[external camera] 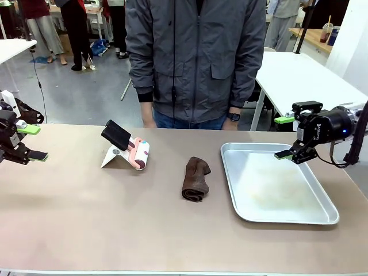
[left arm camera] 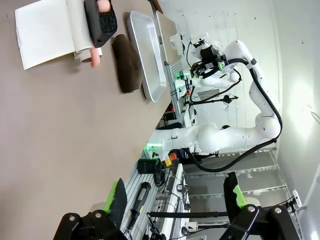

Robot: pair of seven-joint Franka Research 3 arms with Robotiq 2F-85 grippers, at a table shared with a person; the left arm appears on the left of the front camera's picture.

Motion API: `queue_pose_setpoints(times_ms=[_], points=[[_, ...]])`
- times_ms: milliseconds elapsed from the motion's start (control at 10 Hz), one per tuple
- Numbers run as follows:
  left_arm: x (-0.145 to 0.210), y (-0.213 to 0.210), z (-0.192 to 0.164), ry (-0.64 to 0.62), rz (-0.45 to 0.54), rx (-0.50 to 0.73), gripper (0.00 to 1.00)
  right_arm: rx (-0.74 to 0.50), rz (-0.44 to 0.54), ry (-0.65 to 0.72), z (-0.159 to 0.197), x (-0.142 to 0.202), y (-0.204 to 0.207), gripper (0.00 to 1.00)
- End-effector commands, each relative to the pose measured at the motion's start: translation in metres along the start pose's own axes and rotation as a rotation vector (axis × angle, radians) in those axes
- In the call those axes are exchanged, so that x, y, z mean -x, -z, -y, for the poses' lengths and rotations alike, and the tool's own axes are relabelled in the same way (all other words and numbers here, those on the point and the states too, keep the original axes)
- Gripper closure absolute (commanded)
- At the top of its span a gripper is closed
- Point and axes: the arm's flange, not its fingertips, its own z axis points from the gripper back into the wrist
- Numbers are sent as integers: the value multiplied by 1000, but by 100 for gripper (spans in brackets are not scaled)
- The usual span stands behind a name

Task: Clean the surface of the table.
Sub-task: Return the Lint Roller and towel to their original positions.

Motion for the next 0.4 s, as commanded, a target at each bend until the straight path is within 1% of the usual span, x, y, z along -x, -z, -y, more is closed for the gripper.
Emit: queue_pose_setpoints(times_ms=[0,300], points=[[2,0,5,-14,0,-6,0,10,-4,2,-2,-2,-1,0],[2,0,5,-14,0,-6,0,10,-4,2,-2,-2,-1,0]])
